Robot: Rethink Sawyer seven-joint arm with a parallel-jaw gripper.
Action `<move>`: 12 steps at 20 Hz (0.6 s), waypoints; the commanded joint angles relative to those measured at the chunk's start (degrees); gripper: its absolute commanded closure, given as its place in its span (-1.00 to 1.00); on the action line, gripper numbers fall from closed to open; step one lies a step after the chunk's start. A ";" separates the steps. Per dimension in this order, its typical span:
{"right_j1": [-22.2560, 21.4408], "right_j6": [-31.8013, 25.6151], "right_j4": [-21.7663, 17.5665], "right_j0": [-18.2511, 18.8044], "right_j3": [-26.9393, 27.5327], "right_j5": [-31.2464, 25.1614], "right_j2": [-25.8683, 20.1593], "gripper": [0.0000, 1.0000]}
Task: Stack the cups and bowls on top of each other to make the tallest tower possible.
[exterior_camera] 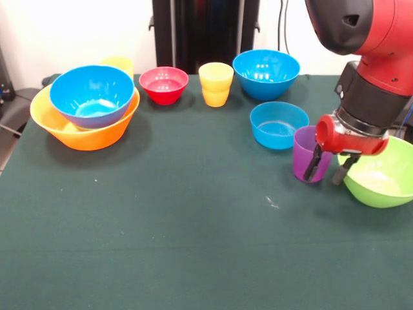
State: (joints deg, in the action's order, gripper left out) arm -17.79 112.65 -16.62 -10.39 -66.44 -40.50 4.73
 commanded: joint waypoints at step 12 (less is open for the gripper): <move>-3.43 -3.67 -0.59 2.44 -4.47 3.73 -6.04 -1.00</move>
State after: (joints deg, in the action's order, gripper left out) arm -17.38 112.65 -16.59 -10.53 -66.79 -40.48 5.51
